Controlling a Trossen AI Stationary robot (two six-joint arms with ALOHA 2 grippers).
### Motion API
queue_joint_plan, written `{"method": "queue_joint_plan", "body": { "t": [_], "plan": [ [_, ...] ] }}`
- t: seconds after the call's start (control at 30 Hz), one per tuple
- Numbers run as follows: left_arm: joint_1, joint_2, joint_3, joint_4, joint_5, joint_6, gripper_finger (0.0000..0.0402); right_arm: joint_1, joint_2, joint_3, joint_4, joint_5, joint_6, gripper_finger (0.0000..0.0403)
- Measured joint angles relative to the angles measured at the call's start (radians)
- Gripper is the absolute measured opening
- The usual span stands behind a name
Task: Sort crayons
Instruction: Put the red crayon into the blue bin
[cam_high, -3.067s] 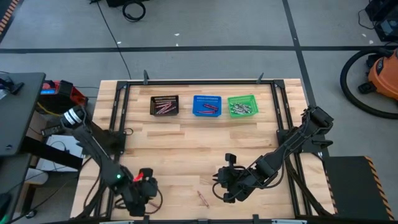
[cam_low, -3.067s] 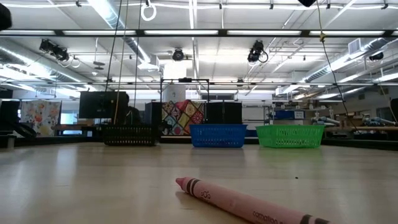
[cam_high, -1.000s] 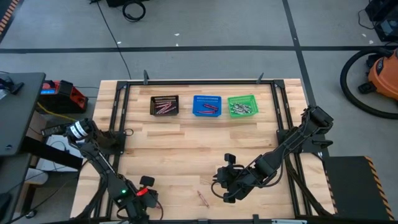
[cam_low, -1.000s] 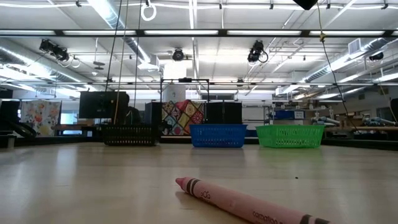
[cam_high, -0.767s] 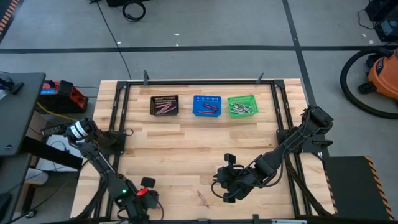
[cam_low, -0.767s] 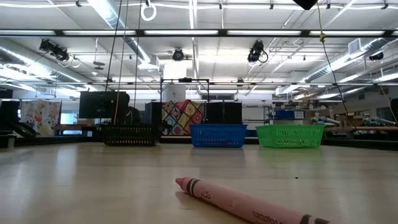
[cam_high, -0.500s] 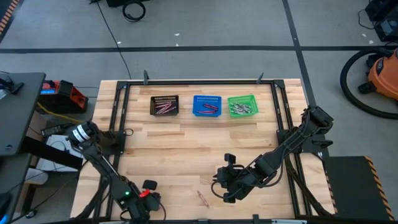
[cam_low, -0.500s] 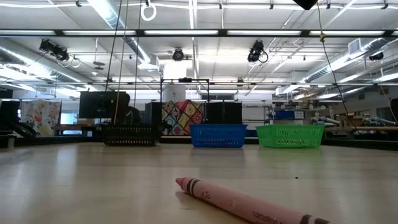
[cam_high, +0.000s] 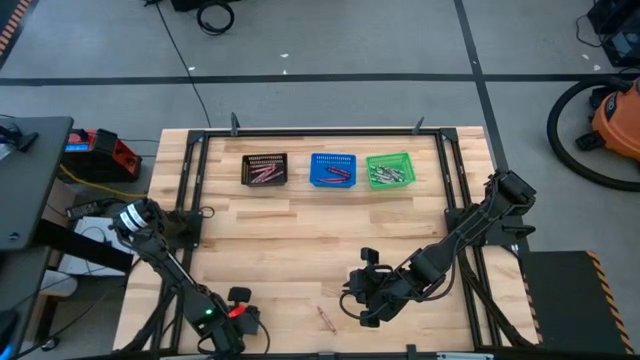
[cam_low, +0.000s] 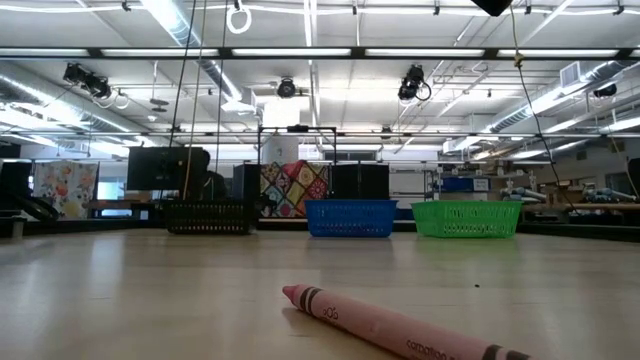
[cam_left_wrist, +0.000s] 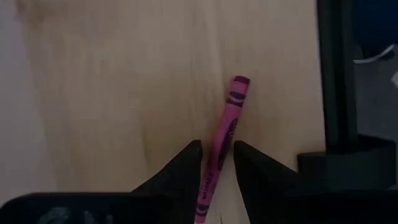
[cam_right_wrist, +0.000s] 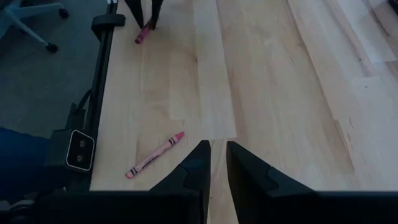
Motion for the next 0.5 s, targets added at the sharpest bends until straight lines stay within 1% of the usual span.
{"method": "queue_joint_plan", "body": {
  "t": [0.1,0.33,0.4,0.5],
  "plan": [
    [0.010,0.001,0.001,-0.017,0.007,-0.017,0.0093,0.000,0.000,0.000,0.000,0.000,0.000,0.0060],
    [0.029,0.000,-0.003,-0.008,0.030,0.007,0.0017,-0.001,0.000,0.000,0.001,0.000,0.000,0.0060],
    [0.030,0.000,-0.004,-0.006,0.030,0.009,0.0011,-0.001,0.000,0.000,0.004,0.000,0.001,0.0060],
    [0.033,-0.002,-0.005,-0.003,0.027,0.011,0.0016,-0.001,0.000,0.000,0.017,-0.001,0.039,0.0060]
  ]
}}
